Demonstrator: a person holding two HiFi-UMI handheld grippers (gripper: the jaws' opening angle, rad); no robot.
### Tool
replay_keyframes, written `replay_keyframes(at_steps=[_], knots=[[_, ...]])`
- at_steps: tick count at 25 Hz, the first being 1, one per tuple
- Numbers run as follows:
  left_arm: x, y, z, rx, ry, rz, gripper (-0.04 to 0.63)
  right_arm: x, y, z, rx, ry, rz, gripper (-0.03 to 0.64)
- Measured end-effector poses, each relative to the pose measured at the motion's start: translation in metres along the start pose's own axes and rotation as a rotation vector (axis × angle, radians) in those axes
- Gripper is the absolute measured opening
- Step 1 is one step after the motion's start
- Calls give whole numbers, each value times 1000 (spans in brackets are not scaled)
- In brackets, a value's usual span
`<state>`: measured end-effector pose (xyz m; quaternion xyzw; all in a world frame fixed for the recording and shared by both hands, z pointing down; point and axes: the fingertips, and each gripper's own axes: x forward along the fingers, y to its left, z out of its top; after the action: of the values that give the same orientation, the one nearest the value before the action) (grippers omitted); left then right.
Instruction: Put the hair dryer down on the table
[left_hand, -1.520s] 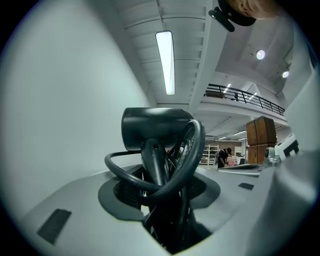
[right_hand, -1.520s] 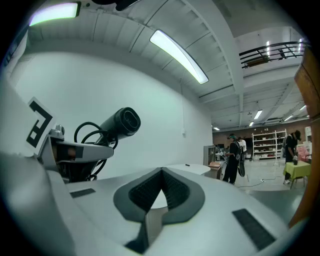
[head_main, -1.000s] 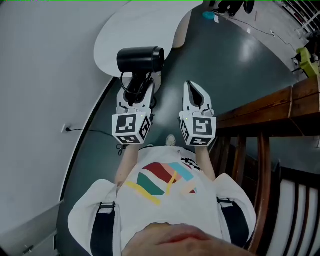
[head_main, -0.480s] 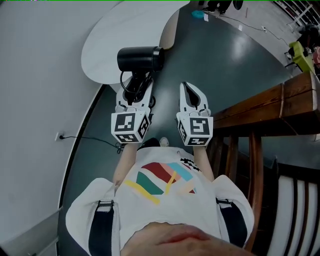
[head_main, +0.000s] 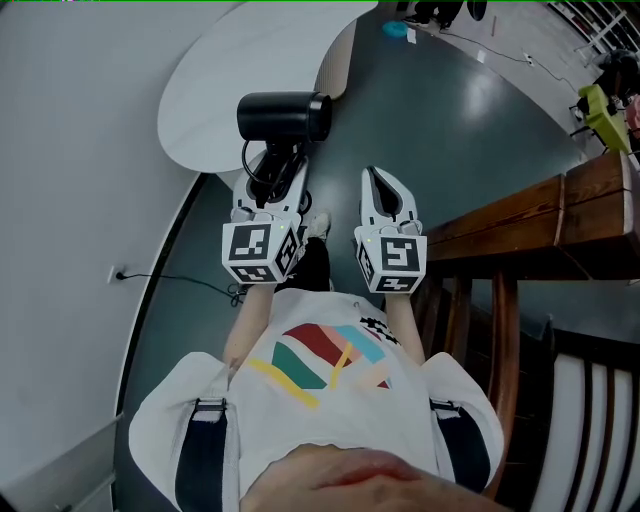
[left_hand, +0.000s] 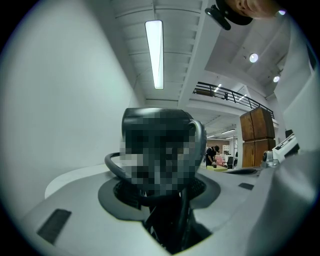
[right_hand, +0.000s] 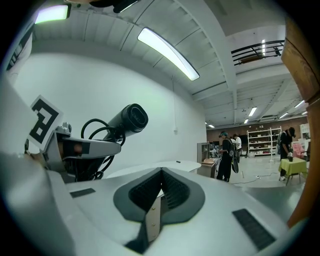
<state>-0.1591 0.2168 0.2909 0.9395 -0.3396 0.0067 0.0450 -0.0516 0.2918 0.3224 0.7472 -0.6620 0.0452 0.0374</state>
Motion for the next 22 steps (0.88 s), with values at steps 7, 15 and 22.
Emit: replay_keyframes(at_steps=[7, 15, 22], knots=[[13, 9, 5, 10, -14, 12, 218, 11, -8, 4, -4, -11, 2, 11], [33, 17, -14, -7, -40, 44, 216, 28, -26, -16, -67, -14, 17, 11], [71, 40, 10, 12, -86, 65, 217, 90, -39, -2, -123, -21, 21, 9]])
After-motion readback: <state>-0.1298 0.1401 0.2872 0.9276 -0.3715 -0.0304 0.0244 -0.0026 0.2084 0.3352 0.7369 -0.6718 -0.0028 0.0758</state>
